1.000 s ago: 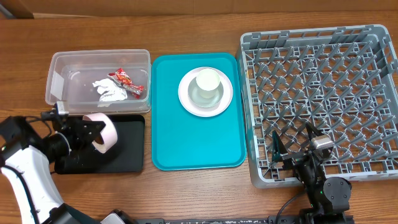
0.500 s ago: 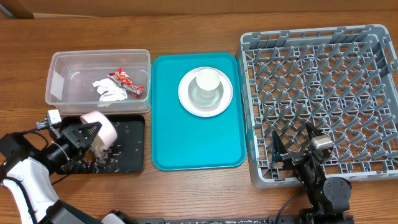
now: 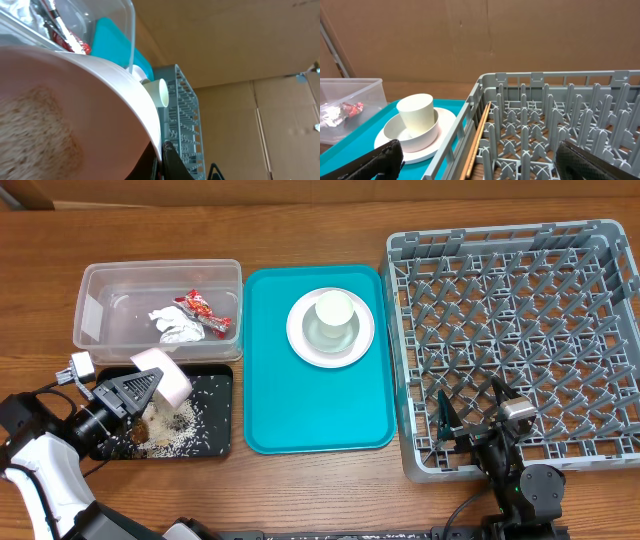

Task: Sort waste into correct bins and load items into the dishwasher
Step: 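Tilt the pink bowl with the left gripper to dump rice onto black tray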

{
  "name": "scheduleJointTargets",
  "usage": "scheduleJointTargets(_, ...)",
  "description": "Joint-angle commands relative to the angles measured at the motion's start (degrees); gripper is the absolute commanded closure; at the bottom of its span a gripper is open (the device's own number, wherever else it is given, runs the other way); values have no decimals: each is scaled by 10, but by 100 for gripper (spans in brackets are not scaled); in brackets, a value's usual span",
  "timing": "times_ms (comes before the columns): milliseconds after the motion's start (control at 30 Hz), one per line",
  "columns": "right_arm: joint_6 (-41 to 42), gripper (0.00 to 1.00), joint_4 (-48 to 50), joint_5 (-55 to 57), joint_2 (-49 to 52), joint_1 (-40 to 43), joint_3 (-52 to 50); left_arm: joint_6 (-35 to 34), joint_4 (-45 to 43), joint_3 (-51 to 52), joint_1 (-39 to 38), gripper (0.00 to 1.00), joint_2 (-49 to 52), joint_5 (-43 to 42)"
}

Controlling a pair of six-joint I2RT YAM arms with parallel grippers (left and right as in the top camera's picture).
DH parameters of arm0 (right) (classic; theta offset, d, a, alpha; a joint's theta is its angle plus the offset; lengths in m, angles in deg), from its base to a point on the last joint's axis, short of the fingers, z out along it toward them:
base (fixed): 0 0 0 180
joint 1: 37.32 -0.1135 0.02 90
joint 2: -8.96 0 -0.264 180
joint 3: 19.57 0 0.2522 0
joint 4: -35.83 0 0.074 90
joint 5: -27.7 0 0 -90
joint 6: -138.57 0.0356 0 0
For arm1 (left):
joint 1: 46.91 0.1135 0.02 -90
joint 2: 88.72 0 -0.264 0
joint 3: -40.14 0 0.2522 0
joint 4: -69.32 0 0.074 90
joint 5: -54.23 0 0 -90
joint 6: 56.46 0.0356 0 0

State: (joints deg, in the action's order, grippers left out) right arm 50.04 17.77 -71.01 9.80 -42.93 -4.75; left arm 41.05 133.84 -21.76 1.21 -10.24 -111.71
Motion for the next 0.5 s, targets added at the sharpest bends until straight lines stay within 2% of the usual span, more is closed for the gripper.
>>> scheduleJointTargets(0, -2, 0, 3, 3, -7, 4, -6, 2, -3, 2, 3, 96, -10, -50)
scheduleJointTargets(233, -1, 0, 3, 3, -7, 4, -6, -83, -80, 2, 3, 96, -10, -66)
scheduleJointTargets(467, -2, 0, 3, 3, -7, 4, -6, -66, -83, 2, 3, 96, -10, -107)
